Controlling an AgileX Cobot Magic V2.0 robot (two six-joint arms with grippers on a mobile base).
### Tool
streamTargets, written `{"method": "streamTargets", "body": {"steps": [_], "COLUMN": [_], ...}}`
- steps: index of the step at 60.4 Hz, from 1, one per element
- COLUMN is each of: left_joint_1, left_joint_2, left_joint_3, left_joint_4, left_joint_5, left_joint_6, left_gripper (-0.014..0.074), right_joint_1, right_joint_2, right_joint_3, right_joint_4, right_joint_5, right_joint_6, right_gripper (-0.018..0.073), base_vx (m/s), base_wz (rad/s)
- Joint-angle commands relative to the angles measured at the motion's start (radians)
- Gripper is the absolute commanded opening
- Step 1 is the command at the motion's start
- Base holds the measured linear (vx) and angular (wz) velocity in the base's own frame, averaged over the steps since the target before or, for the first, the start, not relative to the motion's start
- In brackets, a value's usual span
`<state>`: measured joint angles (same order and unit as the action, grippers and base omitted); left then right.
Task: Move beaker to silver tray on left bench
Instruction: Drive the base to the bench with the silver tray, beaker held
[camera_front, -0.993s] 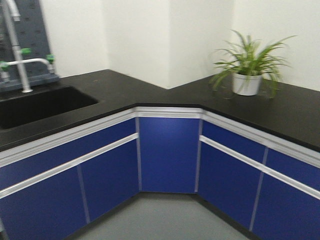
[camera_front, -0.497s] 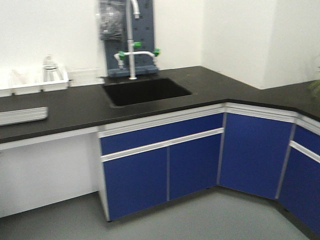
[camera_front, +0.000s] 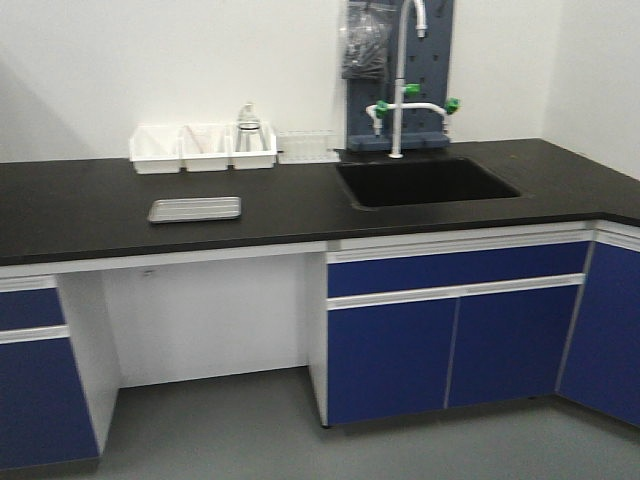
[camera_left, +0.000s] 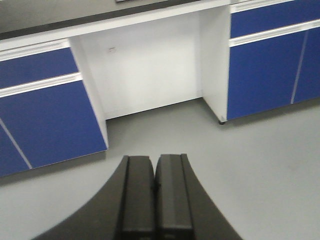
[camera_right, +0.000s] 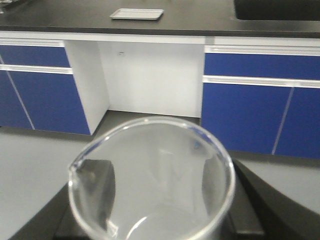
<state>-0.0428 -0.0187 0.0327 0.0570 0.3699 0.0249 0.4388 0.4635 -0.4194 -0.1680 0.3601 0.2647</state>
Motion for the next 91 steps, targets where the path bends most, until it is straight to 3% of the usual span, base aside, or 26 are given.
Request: {"method": "streamTargets", "body": {"steps": [1,45,91], "left_joint_1": [-0.007,-0.007,-0.007], "left_joint_2": [-0.007,-0.007,-0.007], "left_joint_3": [0.020,0.020,0.020], "left_joint_4": [-0.003,-0.003,-0.003], "left_joint_5": [-0.075,-0.075,-0.075], "left_joint_6": [-0.002,-0.002,-0.002], "left_gripper": [0.0001,0.0001,0.0001], "right_joint_1": [-0.004,-0.004,-0.004], "right_joint_2": [0.002,0.002,0.002], "right_joint_3": [-0.033,-0.033,-0.033], "right_joint_4": [-0.010,-0.010,-0.010], "right_joint_5": [-0.080,-0.080,-0.078], "right_joint_6": [-0.005,-0.005,-0.005], "right_gripper": [-0.0011,-0.0011,-0.0011], "base_vx": [0.03,0.18,0.43], "base_wz": [0.36,0.36,-0.09]}}
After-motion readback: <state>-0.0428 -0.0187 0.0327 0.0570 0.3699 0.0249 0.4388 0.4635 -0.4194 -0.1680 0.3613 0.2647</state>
